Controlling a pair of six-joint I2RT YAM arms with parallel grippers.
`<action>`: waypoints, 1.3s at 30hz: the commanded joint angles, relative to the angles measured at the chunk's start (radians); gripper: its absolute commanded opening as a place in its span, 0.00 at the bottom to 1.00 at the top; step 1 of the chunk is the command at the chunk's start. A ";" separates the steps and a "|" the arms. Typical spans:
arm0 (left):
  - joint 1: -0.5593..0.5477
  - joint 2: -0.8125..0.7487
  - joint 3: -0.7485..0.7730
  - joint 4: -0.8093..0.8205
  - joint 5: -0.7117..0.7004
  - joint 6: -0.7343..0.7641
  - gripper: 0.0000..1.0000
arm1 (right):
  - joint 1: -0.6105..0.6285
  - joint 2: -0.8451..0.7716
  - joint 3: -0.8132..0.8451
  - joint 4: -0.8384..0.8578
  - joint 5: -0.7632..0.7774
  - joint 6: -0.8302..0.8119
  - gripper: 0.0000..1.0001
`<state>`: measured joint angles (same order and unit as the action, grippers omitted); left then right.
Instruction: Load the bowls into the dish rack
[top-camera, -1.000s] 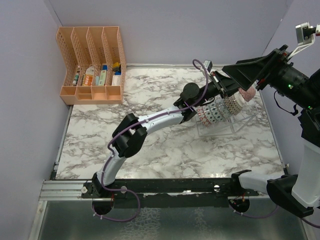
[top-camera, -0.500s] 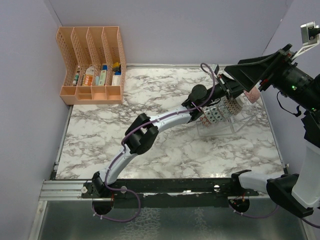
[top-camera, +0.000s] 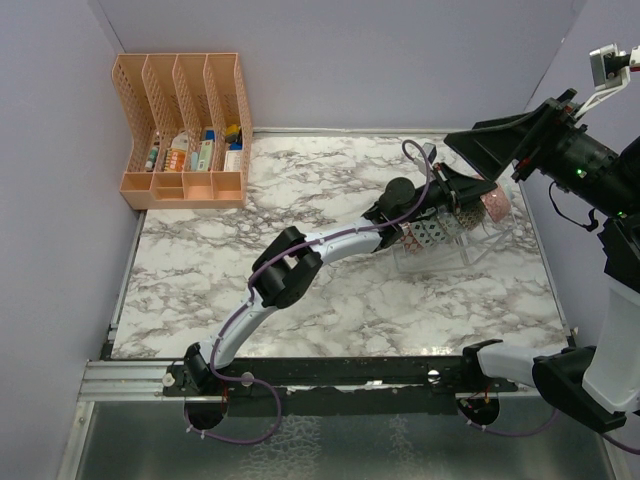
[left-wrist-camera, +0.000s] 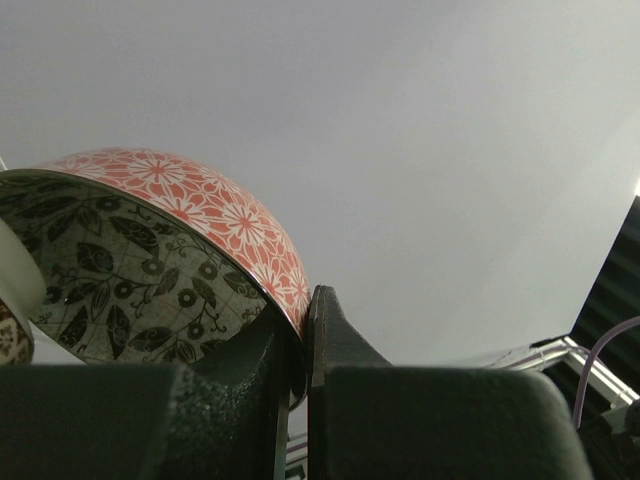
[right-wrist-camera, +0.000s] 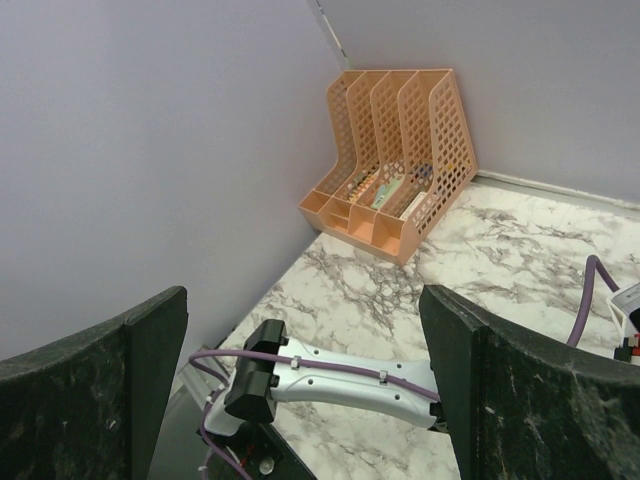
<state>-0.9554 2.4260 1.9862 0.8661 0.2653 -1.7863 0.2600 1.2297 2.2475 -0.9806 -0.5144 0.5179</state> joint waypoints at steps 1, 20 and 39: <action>0.015 -0.002 0.015 0.059 0.024 -0.013 0.00 | -0.004 -0.007 -0.010 -0.013 -0.016 -0.024 0.99; 0.052 0.019 0.032 -0.052 0.088 -0.007 0.03 | -0.004 0.000 -0.036 -0.016 -0.002 -0.044 0.99; 0.070 -0.009 -0.015 -0.107 0.123 0.041 0.28 | -0.004 0.011 -0.035 -0.021 -0.003 -0.042 0.99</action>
<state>-0.8940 2.4592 1.9713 0.7738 0.3588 -1.7737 0.2600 1.2343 2.2021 -0.9874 -0.5140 0.4908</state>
